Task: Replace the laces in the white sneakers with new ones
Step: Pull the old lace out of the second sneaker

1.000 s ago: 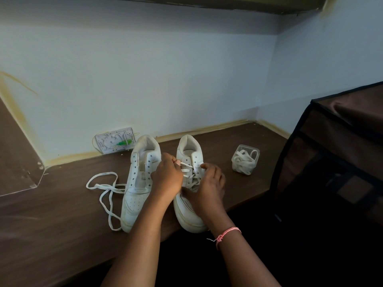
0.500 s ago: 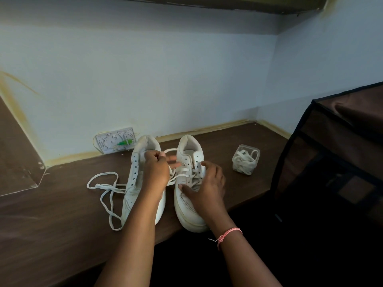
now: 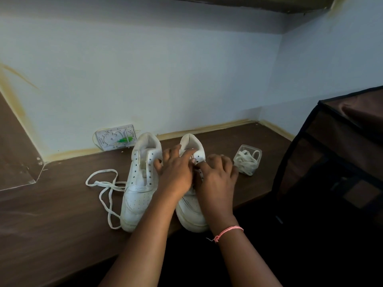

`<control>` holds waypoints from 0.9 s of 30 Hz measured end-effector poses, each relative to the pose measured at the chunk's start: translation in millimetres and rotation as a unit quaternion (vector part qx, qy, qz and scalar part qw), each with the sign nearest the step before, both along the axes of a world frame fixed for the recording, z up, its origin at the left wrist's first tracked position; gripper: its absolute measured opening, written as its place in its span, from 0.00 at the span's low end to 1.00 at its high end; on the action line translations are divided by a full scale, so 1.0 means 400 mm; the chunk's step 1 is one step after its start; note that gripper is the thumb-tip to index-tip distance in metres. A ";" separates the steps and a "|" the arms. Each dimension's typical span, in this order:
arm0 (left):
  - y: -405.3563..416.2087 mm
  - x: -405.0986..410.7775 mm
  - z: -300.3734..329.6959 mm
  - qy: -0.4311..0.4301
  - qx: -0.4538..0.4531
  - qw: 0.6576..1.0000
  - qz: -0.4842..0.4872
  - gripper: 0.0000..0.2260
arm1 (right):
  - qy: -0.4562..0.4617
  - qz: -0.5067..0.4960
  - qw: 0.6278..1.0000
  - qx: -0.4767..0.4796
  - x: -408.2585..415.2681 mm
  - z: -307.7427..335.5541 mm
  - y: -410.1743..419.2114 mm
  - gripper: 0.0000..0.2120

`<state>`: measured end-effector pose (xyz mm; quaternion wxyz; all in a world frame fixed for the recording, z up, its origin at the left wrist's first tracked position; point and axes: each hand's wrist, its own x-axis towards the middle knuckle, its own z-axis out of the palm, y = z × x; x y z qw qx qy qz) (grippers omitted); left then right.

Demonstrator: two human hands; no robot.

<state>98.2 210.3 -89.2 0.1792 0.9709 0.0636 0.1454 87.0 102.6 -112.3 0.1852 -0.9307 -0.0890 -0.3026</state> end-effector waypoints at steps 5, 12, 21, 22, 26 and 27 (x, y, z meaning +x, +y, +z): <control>0.027 0.007 0.007 -0.065 -0.110 0.992 -0.004 0.04 | -0.003 -0.004 1.000 0.006 0.007 -0.009 0.004 0.05; 0.051 0.019 -0.017 -0.103 -0.200 0.974 -0.033 0.05 | 0.104 -0.058 0.932 0.343 0.022 -0.008 -0.025 0.08; 0.034 0.015 -0.017 -0.117 -0.183 0.976 -0.010 0.04 | 0.053 0.033 0.987 0.150 0.014 -0.003 -0.022 0.06; 0.033 0.014 -0.016 -0.119 -0.182 0.976 -0.008 0.04 | 0.064 0.021 0.977 0.201 0.020 -0.007 -0.021 0.05; 0.029 0.012 -0.018 -0.130 -0.180 0.975 -0.010 0.04 | 0.151 -0.019 0.850 0.505 0.011 -0.001 -0.004 0.08; 0.029 0.013 -0.019 -0.129 -0.178 0.975 -0.009 0.04 | 0.135 -0.019 0.863 0.487 0.008 0.000 -0.001 0.09</control>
